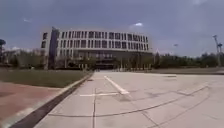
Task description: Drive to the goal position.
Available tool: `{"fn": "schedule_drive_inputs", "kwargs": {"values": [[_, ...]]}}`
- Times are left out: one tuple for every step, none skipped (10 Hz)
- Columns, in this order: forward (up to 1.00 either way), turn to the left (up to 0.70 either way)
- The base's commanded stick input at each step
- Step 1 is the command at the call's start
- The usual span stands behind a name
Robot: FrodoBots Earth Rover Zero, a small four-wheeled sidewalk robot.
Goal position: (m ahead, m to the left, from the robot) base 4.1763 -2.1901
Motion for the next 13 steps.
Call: {"fn": "schedule_drive_inputs", "kwargs": {"values": [[0.7, 0.0], [0.7, 0.0], [0.7, 0.0], [0.7, 0.0], [0.7, 0.0], [0.7, 0.0], [0.7, 0.0], [0.7, 0.0], [0.7, 0.0], [0.7, 0.0], [0.7, 0.0], [0.7, 0.0], [0.7, 0.0]]}}
